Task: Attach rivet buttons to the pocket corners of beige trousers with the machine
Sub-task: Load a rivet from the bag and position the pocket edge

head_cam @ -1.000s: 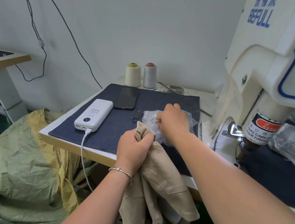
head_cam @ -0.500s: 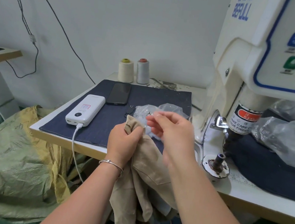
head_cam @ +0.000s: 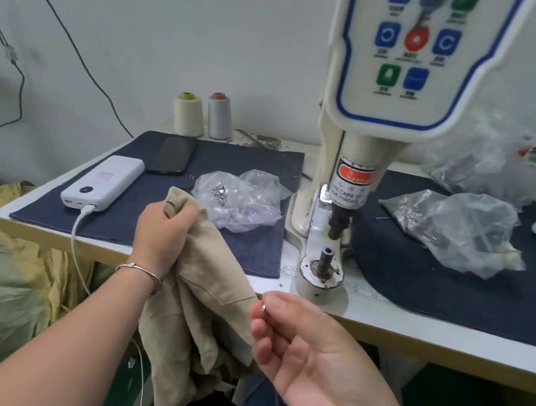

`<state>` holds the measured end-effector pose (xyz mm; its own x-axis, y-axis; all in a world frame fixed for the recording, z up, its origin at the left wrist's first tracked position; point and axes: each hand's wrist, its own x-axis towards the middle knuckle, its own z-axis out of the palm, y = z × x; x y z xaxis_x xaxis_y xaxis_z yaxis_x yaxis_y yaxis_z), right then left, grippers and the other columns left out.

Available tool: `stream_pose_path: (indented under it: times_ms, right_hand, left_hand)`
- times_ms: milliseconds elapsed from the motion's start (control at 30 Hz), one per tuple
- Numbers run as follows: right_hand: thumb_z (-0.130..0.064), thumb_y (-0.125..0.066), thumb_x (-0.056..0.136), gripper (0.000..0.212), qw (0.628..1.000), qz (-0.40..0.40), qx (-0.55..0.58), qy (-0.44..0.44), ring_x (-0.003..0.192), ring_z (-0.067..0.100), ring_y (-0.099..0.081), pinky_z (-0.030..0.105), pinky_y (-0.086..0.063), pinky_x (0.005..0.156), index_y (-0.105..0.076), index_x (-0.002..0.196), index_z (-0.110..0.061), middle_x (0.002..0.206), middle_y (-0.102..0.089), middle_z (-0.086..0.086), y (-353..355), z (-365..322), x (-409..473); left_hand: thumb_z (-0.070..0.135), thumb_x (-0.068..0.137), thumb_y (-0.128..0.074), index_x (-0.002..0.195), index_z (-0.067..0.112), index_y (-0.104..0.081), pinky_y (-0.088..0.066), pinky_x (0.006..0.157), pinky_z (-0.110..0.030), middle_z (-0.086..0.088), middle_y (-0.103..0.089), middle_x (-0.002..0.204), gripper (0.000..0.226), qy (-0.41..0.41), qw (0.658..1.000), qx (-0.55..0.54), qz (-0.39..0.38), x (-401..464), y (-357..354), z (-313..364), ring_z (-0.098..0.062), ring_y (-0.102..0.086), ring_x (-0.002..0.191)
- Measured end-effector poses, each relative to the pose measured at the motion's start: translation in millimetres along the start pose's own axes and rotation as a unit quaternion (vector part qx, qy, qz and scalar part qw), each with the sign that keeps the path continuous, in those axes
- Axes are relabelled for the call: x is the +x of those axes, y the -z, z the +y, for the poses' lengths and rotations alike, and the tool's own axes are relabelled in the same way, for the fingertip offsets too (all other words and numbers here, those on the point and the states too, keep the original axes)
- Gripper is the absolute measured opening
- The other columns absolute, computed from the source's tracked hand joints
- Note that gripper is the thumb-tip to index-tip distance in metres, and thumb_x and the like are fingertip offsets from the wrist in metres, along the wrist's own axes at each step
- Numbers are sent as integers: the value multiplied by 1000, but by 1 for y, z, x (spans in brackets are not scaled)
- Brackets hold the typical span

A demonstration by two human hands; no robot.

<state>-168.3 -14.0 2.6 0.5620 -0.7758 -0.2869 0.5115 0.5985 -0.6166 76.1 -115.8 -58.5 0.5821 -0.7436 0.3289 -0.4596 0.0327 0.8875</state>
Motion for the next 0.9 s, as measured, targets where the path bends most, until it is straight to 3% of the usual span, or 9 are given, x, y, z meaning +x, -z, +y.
stream_pose_path:
  times_ms: [167,233,400,500,767,900]
  right_hand:
    - [-11,-80,50,26,993,75,-71,52,63,17,-67,21,-54,55,-78,75,-4,79,-71,16,41,-24,-13]
    - [-17,-81,49,32,982,110,-127,87,69,17,-69,22,-55,59,-79,79,-7,83,-73,15,53,-35,-14]
    - [-20,-80,64,14,928,192,-258,191,76,17,-70,28,-50,69,-78,78,-19,83,-75,10,68,-55,-2]
    - [-14,-78,75,8,897,222,-311,223,78,21,-71,31,-53,71,-77,78,-21,80,-75,7,72,-62,10]
    - [-10,-81,74,6,886,213,-336,239,67,15,-67,24,-53,65,-76,73,-14,73,-73,8,74,-72,32]
    - [-13,-82,72,10,843,259,-397,255,65,12,-66,25,-52,63,-74,69,-17,69,-73,5,90,-89,31]
  left_hand:
    - [35,68,-55,59,-5,-52,-27,52,-35,4,-33,53,41,9,1000,26,14,-2,0,1,-16,-29,57]
    - [36,68,-55,63,-10,-54,-27,53,-36,-1,-36,57,46,8,999,33,13,-2,-1,2,-18,-30,59]
    - [37,68,-53,72,-16,-59,-29,54,-36,-8,-41,61,54,3,999,41,11,-3,-3,5,-20,-33,59]
    - [37,69,-54,63,-10,-56,-29,55,-36,-4,-38,57,47,7,999,41,7,-4,-2,5,-20,-33,59]
    - [37,68,-53,73,-19,-55,-27,56,-36,-8,-37,61,57,11,999,46,4,-2,-2,4,-20,-33,61]
    - [37,68,-53,71,-19,-54,-28,58,-37,-9,-38,64,56,6,999,43,-3,-2,-2,3,-21,-34,64]
